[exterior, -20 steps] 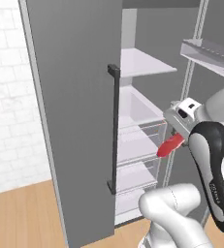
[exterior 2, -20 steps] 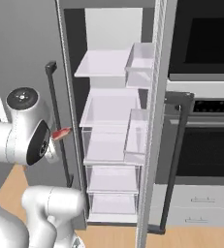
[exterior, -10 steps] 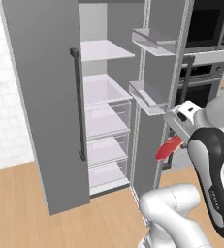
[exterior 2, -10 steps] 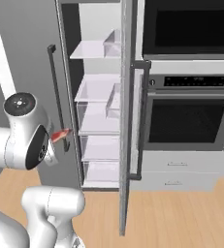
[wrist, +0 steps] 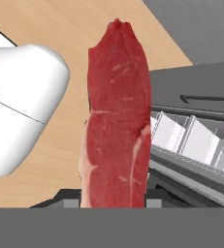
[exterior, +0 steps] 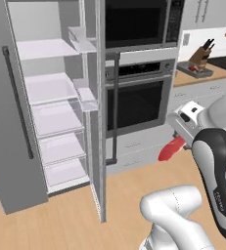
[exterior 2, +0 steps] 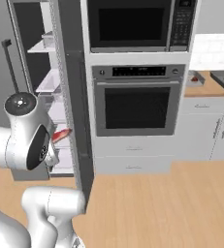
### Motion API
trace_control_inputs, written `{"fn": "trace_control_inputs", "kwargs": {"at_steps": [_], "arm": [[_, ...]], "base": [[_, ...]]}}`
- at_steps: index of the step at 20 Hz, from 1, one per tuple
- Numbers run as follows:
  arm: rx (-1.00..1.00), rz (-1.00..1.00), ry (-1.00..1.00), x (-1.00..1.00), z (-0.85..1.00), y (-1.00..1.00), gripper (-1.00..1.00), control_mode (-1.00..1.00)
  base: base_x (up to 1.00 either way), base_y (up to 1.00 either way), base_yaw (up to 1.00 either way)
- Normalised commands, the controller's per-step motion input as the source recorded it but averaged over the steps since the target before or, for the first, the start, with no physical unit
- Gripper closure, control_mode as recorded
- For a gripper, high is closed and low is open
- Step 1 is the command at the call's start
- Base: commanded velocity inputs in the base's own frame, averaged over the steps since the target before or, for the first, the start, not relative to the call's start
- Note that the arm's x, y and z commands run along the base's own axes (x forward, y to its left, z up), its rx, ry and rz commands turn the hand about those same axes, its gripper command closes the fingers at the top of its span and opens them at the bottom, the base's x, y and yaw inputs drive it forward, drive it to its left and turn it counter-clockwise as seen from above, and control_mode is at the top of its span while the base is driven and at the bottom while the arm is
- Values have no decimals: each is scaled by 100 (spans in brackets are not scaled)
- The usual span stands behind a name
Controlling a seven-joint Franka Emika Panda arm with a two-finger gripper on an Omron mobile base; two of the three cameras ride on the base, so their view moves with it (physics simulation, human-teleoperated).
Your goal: Place one bell pepper and one steak in each tupperware on the nearby counter, to pack two identical lunches.
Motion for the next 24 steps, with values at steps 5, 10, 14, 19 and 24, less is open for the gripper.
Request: {"fn": "trace_control_inputs", "kwargs": {"at_steps": [5,10,14,19,24], "arm": [[0,0,0,0,0,0,100,100],[0,0,0,0,0,0,100,100],[0,0,0,0,0,0,100,100],[0,0,0,0,0,0,100,100],[0,0,0,0,0,0,100,100]], "base": [[52,-100,-6],[82,-100,-1],[100,-100,-1],[100,-100,-1],[100,-100,0]]}}
